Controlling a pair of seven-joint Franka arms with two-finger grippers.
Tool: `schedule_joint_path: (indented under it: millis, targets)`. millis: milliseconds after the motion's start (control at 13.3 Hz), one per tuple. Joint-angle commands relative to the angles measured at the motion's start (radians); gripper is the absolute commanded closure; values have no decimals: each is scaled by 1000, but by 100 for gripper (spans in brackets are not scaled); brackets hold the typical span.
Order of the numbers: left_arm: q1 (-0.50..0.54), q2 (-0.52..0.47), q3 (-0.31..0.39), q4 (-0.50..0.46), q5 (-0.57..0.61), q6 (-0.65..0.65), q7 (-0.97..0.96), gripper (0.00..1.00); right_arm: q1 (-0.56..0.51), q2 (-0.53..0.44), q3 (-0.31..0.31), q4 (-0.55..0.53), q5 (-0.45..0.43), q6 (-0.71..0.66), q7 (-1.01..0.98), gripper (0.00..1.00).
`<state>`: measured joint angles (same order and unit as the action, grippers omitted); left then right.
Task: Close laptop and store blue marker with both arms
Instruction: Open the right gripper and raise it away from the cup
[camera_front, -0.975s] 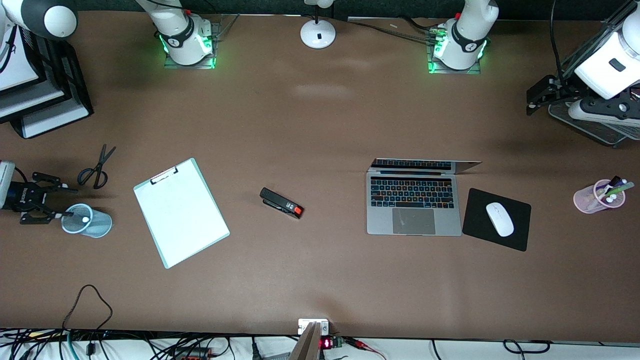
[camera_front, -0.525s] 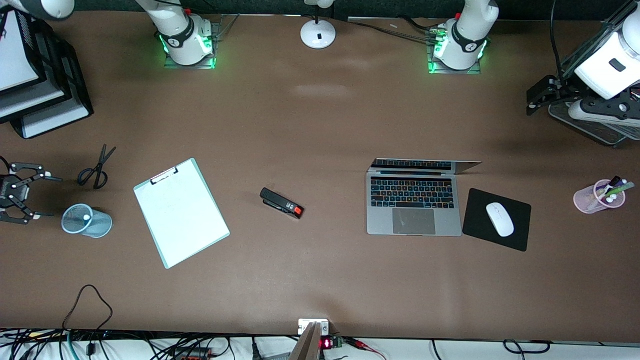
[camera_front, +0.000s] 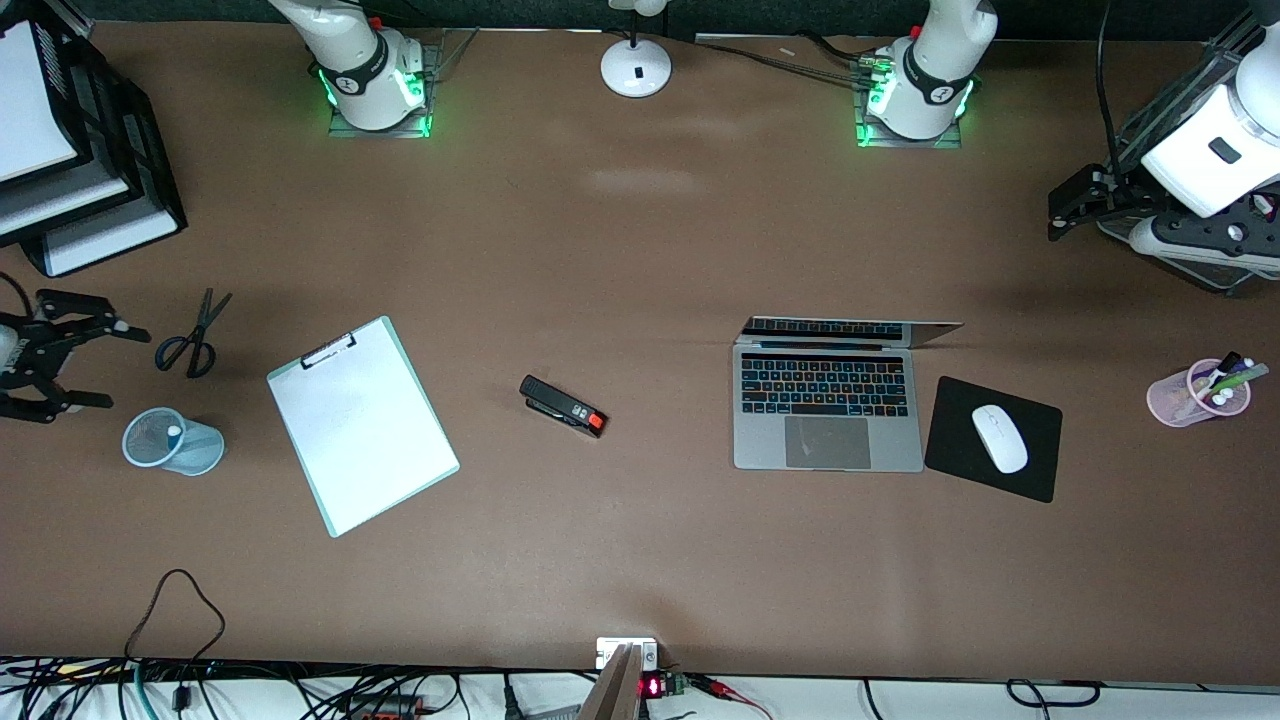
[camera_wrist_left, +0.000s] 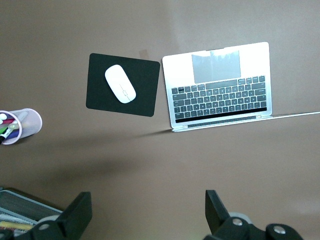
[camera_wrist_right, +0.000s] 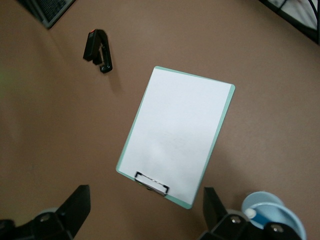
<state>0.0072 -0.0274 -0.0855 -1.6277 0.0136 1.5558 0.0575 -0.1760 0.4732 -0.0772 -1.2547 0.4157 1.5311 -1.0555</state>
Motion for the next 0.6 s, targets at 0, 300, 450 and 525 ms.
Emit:
schedule_joint_path:
  millis: [0, 300, 450, 525]
  targets:
    - [5, 15, -5, 35, -14, -10, 2, 0, 90, -67, -3, -48, -81, 24, 353, 0]
    - [7, 20, -5, 35, -21, -8, 4, 0, 191, -117, -3, -46, -220, 9, 766, 0]
    - [-6, 108, -5, 37, -18, -10, 2, 0, 257, -133, -3, -46, -329, -29, 958, 0]
    - [-3, 135, -7, 40, -18, -20, 10, 0, 283, -142, -3, -45, -351, -58, 1038, 0]
